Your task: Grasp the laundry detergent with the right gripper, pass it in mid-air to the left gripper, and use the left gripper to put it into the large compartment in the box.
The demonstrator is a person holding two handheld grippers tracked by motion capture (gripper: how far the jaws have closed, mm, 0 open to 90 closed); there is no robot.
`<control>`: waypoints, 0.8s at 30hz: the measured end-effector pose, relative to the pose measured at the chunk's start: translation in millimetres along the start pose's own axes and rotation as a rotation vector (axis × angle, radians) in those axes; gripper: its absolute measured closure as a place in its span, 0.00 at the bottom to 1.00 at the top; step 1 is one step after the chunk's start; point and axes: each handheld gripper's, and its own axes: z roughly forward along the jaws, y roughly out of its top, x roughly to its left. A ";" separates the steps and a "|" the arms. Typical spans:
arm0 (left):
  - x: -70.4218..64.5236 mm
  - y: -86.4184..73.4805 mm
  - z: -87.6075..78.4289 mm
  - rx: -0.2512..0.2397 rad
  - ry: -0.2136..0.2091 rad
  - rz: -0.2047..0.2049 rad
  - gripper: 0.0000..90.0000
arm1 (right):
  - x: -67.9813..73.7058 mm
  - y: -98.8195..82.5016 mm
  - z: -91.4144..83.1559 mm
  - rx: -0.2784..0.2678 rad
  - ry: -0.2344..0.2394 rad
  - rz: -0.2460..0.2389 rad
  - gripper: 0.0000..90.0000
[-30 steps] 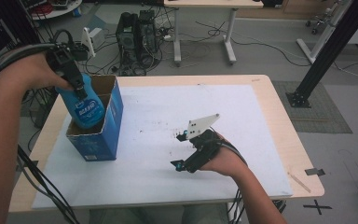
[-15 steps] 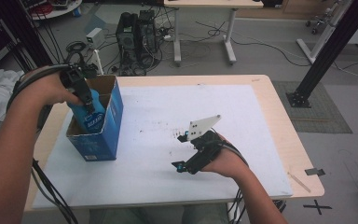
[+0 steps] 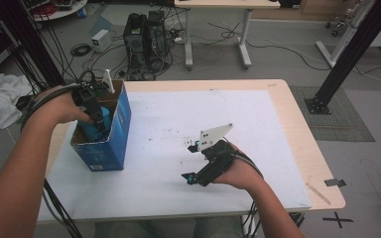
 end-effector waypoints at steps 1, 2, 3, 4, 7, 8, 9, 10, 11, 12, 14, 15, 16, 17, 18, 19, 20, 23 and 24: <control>0.3 0.5 1.6 0.004 0.011 0.005 0.43 | -0.2 0.1 0.2 0.000 0.001 -0.003 0.15; 0.4 0.9 4.1 0.009 0.002 0.005 0.43 | -0.2 0.2 0.3 -0.002 0.002 -0.002 0.15; 0.0 1.2 6.3 -0.003 0.000 -0.003 0.43 | -0.1 0.4 0.4 -0.002 0.003 -0.002 0.15; 0.1 1.4 8.4 -0.010 0.014 -0.005 0.43 | -0.2 0.6 0.3 -0.002 0.002 -0.002 0.15; 1.5 1.8 12.1 0.000 0.015 0.005 0.43 | 0.2 0.8 0.4 -0.001 0.003 0.003 0.15; 2.1 2.0 14.0 0.004 0.014 0.007 0.43 | -0.1 0.9 0.5 -0.002 0.002 0.002 0.15; 2.1 1.8 17.6 0.000 0.013 -0.002 0.43 | -0.4 0.8 0.9 0.001 0.003 0.003 0.15; 2.1 1.8 17.6 0.000 0.013 -0.002 0.43 | -0.4 0.7 1.1 -0.002 0.004 0.004 0.15; 2.5 1.4 20.0 0.000 0.010 0.004 0.43 | -0.3 0.8 1.2 0.000 0.002 0.003 0.15; 2.5 1.4 20.0 0.000 0.010 0.004 0.43 | -0.3 0.8 1.2 0.000 0.002 0.003 0.15; 3.2 0.6 19.6 -0.007 0.009 0.019 0.43 | -0.1 1.2 1.5 0.000 0.004 0.003 0.15; 1.9 0.4 20.3 -0.010 0.018 0.016 0.43 | -0.4 1.5 1.5 0.002 0.004 -0.003 0.15; 1.6 0.3 20.4 -0.004 0.001 0.019 0.43 | 0.2 1.8 1.7 0.001 0.002 0.000 0.15; 1.0 0.1 21.2 -0.010 0.007 0.014 0.43 | 0.0 2.1 1.9 -0.001 0.004 -0.003 0.15; 1.0 0.0 21.3 -0.009 0.008 0.015 0.43 | -0.3 2.6 2.1 -0.002 0.002 -0.006 0.15; 1.2 0.0 21.0 -0.011 0.007 0.015 0.43 | -0.2 2.8 2.3 -0.002 0.004 -0.005 0.15; 1.6 0.1 21.1 -0.015 0.008 0.017 0.43 | 0.0 3.1 2.6 -0.003 0.004 -0.002 0.15; 0.9 0.6 21.4 -0.026 0.009 0.012 0.43 | -0.1 3.6 2.2 -0.006 0.003 -0.006 0.15; 0.2 0.9 20.7 -0.020 0.023 0.019 0.43 | 0.0 3.6 2.2 -0.008 -0.001 -0.007 0.15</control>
